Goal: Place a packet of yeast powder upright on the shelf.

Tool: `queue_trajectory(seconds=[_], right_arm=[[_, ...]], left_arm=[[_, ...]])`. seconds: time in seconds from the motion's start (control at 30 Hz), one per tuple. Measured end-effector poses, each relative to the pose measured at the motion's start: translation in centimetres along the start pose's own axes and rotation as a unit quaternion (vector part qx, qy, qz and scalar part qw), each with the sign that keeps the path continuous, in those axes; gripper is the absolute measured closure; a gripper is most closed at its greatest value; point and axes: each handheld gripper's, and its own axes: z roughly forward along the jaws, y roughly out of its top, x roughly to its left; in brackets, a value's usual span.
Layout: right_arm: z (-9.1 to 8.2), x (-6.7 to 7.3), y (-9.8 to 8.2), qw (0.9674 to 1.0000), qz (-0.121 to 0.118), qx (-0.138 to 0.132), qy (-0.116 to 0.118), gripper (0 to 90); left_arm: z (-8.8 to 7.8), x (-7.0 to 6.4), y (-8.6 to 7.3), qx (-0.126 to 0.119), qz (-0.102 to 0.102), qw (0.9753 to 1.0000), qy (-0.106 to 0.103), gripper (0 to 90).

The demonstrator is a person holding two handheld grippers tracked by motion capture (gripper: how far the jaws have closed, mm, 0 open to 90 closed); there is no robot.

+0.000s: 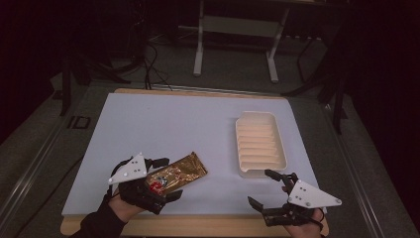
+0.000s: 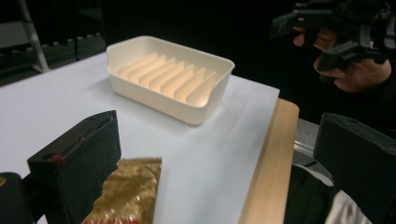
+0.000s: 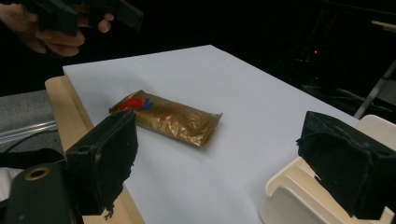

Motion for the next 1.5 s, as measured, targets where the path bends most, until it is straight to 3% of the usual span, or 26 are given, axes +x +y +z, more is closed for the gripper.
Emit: queue_trajectory(seconds=[0.2,0.53,0.67,0.7,0.93,0.97,1.17,1.43,1.47,1.5], right_arm=[[-0.1,-0.1,0.0,1.0,0.006,-0.002,-0.007,11.6],[0.0,-0.1,0.0,0.9998,0.007,-0.014,-0.009,10.6],[0.0,-0.1,0.0,0.9998,0.008,-0.016,-0.011,10.5],[0.0,-0.1,0.0,0.9998,0.008,-0.016,-0.012,10.6],[0.2,-0.2,-0.2,0.9998,0.012,-0.011,-0.012,10.6],[0.2,-0.2,-0.3,0.9998,0.012,-0.011,-0.012,10.6],[0.4,-0.3,-0.4,0.9999,0.013,-0.007,-0.008,10.8],[0.3,-0.2,-0.4,0.9999,0.014,-0.008,-0.003,11.6],[0.4,-0.3,-0.5,0.9998,0.016,-0.008,-0.002,11.7],[0.4,-0.3,-0.5,0.9998,0.016,-0.008,-0.002,11.7]], left_arm=[[1.0,0.9,0.9,0.002,0.002,1.0,0.0,2.3],[3.9,3.3,1.6,0.043,0.017,0.9988,0.013,3.8],[4.8,4.5,1.6,0.053,0.009,0.9983,0.023,5.5],[5.2,5.1,1.4,0.054,0.011,0.998,0.031,6.3],[6.3,6.7,0.8,0.08,0.003,0.9962,0.034,8.8],[6.6,6.9,0.6,0.08,0.004,0.9958,0.044,8.8],[8.0,8.0,-0.2,0.092,-0.011,0.9948,0.044,11.4],[9.4,9.5,-1.7,0.119,-0.009,0.9917,0.047,19.1],[9.8,10.1,-2.2,0.129,-0.026,0.9903,0.044,21.0],[9.8,10.1,-2.2,0.129,-0.026,0.9903,0.044,21.4]])
